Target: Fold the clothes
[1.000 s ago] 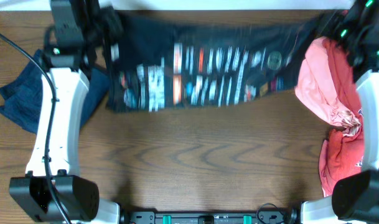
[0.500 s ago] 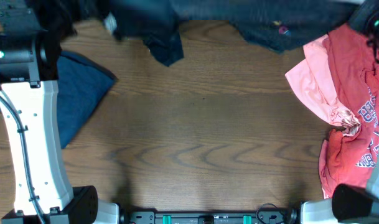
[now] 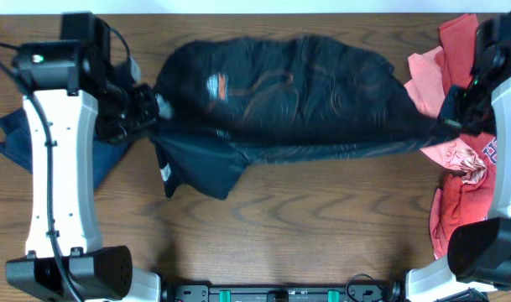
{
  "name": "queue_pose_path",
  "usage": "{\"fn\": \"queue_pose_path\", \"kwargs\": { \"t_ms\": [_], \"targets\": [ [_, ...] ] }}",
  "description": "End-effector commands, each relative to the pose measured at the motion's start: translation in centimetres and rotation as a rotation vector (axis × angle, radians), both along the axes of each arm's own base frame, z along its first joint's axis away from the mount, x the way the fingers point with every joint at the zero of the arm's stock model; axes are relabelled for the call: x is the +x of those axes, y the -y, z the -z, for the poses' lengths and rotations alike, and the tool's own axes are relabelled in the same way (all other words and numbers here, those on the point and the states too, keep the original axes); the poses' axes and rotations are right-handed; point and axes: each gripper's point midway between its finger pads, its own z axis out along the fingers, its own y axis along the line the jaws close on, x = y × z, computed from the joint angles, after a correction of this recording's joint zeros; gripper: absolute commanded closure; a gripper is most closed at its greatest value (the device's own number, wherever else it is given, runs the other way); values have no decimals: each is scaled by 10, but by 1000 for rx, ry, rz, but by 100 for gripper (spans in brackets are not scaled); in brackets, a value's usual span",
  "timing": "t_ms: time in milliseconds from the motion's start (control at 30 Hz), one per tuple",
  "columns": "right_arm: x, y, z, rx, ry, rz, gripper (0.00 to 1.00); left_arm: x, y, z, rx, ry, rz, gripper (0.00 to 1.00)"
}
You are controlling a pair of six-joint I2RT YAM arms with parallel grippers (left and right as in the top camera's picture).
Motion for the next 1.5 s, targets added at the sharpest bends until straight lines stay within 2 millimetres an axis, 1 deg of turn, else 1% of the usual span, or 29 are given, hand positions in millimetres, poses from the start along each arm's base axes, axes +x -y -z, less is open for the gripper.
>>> {"fn": "queue_pose_path", "kwargs": {
  "t_ms": [0,133,267,400,467,500,567,633,767,833,967,1100,1200,1267,1333,1467],
  "targets": [
    [-25,9,23,-29,-117,29,99,-45,0,22,-4,-165,46,94],
    [-52,5,54,-6,-239,36,99,-74,2,56,-10,-263,47,94],
    [-72,1,78,7,-312,54,99,-106,3,81,-13,-331,44,94],
    [-92,-3,92,13,-351,55,99,-138,5,94,-17,-375,35,94],
    [-94,-4,94,9,-340,72,99,-140,6,95,-19,-342,10,94],
    [-92,-3,95,7,-327,72,99,-137,6,95,-15,-314,10,94],
    [-85,-2,97,3,-293,72,99,-123,5,96,-10,-235,7,94],
    [-71,-2,101,11,-236,68,99,-101,4,99,-5,-147,-23,94],
    [-25,-8,109,68,-53,8,99,-47,0,105,5,34,-63,94],
    [-2,-11,110,88,43,-9,99,-25,-6,109,27,85,-111,94],
    [30,-16,110,120,179,-27,99,7,-19,125,83,126,-191,94],
    [50,-17,111,111,249,-45,99,39,-21,144,81,170,-203,94],
    [64,-24,113,121,286,-80,99,63,-22,156,79,220,-204,94],
    [71,-28,116,122,297,-103,99,76,-23,162,77,247,-205,94],
    [76,-32,120,123,302,-116,99,83,-23,166,75,262,-206,94],
    [81,-38,132,128,289,-133,99,90,-23,171,72,274,-206,94]
  ]
}}
